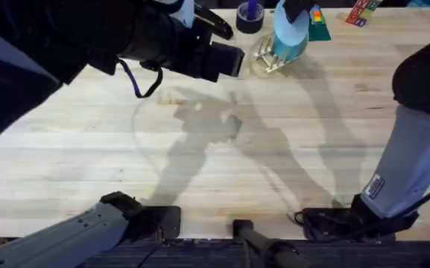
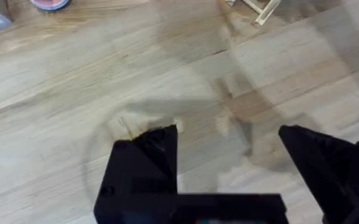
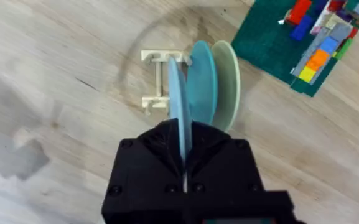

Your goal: Pick up the plates from the table one by one and place each into a slot on the dish rack.

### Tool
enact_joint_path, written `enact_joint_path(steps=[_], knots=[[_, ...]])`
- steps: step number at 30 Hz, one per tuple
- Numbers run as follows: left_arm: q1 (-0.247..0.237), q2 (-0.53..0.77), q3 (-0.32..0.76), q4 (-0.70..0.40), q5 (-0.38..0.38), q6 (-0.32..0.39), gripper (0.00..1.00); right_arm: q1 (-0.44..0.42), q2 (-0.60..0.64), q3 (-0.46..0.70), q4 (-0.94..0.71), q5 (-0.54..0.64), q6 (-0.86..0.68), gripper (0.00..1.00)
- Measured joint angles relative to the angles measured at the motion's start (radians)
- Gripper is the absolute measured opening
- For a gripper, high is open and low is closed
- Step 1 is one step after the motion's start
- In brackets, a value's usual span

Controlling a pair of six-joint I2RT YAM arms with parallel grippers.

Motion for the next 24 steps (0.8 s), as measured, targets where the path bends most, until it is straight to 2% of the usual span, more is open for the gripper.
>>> enact_joint_path(steps=[24], knots=[[0.0, 0.0, 0.0, 0.0, 0.0, 0.0, 0.995, 0.0, 0.01, 0.0, 0.039, -0.002, -0.004, 0.031]])
